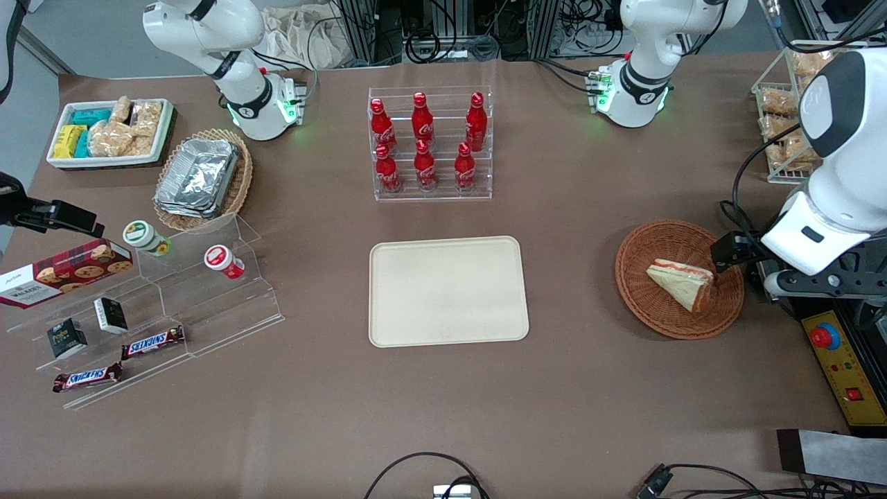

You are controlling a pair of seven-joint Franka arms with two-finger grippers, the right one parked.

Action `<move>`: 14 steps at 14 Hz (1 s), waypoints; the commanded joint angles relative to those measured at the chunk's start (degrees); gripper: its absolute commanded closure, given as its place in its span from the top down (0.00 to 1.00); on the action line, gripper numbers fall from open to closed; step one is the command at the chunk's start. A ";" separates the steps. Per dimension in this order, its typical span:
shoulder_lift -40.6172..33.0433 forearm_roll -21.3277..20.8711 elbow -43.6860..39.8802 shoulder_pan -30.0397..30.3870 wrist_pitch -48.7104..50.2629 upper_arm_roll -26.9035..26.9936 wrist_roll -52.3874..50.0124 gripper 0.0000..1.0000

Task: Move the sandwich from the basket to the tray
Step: 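Move the left gripper over the sandwich in the wicker basket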

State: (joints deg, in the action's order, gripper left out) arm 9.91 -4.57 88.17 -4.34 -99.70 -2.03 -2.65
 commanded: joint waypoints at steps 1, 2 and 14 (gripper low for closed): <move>0.73 2.79 -1.51 0.56 1.61 0.00 -0.87 1.00; 0.82 2.90 -1.60 0.65 1.61 0.18 -0.95 1.00; 5.66 6.33 11.91 6.10 -8.91 1.06 -7.70 1.00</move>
State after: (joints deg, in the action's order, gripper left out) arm 17.63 0.74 94.40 0.84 -104.56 -0.62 -6.51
